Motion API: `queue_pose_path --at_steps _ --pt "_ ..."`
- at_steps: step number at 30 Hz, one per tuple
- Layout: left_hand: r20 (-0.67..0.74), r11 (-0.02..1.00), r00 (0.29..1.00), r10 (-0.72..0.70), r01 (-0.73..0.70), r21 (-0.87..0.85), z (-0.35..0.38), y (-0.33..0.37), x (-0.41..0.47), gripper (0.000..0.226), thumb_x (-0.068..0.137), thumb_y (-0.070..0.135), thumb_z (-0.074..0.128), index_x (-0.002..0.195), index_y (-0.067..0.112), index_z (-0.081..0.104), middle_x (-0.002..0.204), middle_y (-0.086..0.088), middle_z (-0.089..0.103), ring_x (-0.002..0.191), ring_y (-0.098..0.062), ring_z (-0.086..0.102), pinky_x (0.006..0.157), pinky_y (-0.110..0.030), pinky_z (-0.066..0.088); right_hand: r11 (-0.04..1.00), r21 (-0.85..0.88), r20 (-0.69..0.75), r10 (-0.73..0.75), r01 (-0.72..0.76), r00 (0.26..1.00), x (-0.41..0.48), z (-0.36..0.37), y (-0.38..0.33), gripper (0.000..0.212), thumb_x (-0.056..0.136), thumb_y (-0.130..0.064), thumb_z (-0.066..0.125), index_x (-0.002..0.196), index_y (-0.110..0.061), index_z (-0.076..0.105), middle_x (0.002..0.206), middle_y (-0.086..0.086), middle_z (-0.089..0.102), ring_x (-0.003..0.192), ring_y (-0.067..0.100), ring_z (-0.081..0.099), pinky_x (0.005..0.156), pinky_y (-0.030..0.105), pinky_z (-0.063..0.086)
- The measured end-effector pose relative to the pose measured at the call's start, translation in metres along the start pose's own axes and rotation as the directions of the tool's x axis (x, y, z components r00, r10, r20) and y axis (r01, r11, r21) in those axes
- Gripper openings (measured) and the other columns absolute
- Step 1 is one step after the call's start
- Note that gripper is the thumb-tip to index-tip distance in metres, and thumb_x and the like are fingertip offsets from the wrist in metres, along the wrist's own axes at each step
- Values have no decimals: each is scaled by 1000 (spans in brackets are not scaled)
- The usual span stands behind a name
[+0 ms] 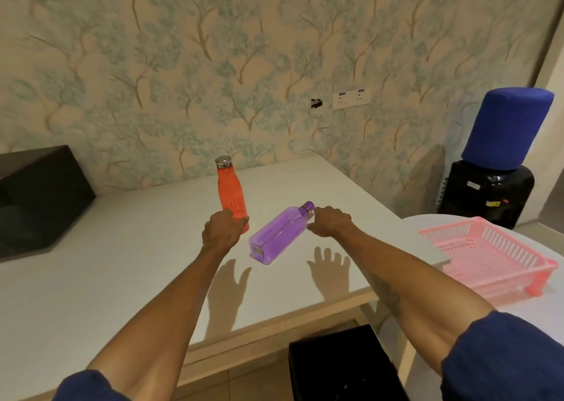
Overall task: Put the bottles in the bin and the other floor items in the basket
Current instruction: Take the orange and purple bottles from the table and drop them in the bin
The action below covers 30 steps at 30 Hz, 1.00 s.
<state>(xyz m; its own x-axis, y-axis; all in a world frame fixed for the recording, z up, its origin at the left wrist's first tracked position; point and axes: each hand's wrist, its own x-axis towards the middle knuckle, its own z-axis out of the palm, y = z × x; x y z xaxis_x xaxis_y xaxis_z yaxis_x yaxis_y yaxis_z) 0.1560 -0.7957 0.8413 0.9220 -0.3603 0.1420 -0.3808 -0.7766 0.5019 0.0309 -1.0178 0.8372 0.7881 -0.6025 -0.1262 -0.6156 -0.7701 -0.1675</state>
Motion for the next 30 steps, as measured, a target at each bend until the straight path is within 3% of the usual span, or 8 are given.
queue_pose_path --at_steps 3,6,10,14,19,24,30 --pt "-35 996 997 -67 64 -70 9 -11 27 60 90 48 61 132 6 51 132 -17 57 119 -38 57 93 -43 48 985 172 -62 11 0 998 23 13 -21 50 97 -41 51 139 -14 45 136 13 53 124 34 53 99 40 44" --pt "-40 989 995 -88 82 -122 19 -22 50 73 90 46 65 143 4 38 142 -17 46 126 -40 52 99 -48 46 962 275 -64 25 -6 998 45 24 -43 59 98 -47 50 143 -9 39 141 18 50 129 37 49 101 39 43" --pt "-59 985 996 -63 53 -163 31 -32 81 87 88 47 67 151 5 24 151 -18 37 133 -40 46 102 -51 44 948 311 -50 83 -64 995 72 39 -69 84 95 -63 42 154 -8 19 151 21 38 136 40 42 104 44 42" --pt "-27 971 994 -101 93 -222 44 -38 113 103 84 53 70 156 8 12 157 -17 30 139 -42 40 106 -54 41 966 245 -64 105 -86 992 93 55 -87 95 91 -74 35 157 -9 12 151 20 41 136 38 43 104 45 43" --pt "-37 939 989 -146 126 -321 64 -45 145 108 79 58 72 157 12 11 156 -16 32 140 -42 39 107 -56 39 985 127 -56 121 -113 991 115 66 -101 102 85 -82 28 158 -13 13 137 18 55 122 35 57 93 41 49" --pt "-44 912 983 -179 149 -382 80 -49 168 114 71 63 75 155 17 14 155 -12 34 139 -41 39 107 -58 38 980 125 -62 163 -155 985 129 73 -112 105 81 -86 32 155 -13 21 124 17 61 110 32 63 77 36 50" --pt "-15 884 986 -164 140 -446 94 -50 185 99 70 58 80 146 19 29 145 -8 46 130 -38 49 104 -54 42 955 191 51 220 -226 974 140 78 -118 99 87 -68 50 158 -14 9 140 19 48 125 33 53 98 38 47"
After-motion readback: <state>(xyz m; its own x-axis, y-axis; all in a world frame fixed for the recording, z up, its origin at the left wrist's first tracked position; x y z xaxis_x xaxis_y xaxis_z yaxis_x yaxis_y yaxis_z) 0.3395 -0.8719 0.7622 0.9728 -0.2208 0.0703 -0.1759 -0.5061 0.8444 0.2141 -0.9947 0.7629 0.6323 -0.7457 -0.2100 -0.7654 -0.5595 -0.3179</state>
